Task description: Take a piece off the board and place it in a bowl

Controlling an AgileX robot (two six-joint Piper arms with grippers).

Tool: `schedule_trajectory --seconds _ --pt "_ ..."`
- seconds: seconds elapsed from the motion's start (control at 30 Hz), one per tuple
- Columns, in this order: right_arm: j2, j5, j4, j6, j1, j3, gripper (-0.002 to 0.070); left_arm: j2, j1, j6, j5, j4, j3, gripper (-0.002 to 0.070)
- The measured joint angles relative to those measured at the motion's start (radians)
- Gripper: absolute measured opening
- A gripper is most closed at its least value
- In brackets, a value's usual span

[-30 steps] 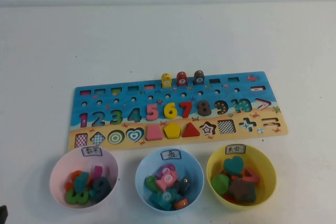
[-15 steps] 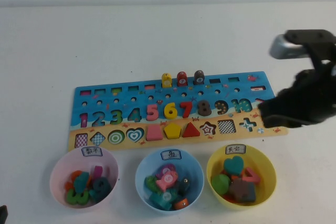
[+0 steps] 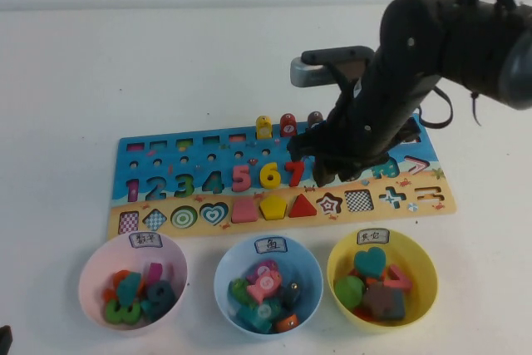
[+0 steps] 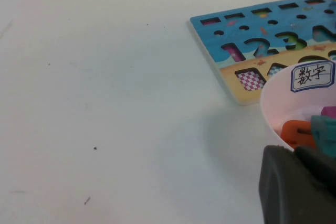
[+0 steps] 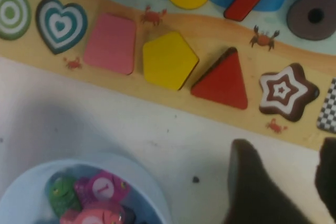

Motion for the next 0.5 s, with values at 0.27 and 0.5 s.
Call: schedule_trajectory --seconds 0.27,0.5 --pt "0.199 0.081 -0.119 0.131 0.002 -0.218 0.0324 0.000 0.000 0.000 0.000 0.000 0.000 0.0001" --pt "0.314 0.141 -0.167 0.142 0.002 -0.370 0.0363 0.000 0.000 0.000 0.000 0.000 0.000 0.0001"
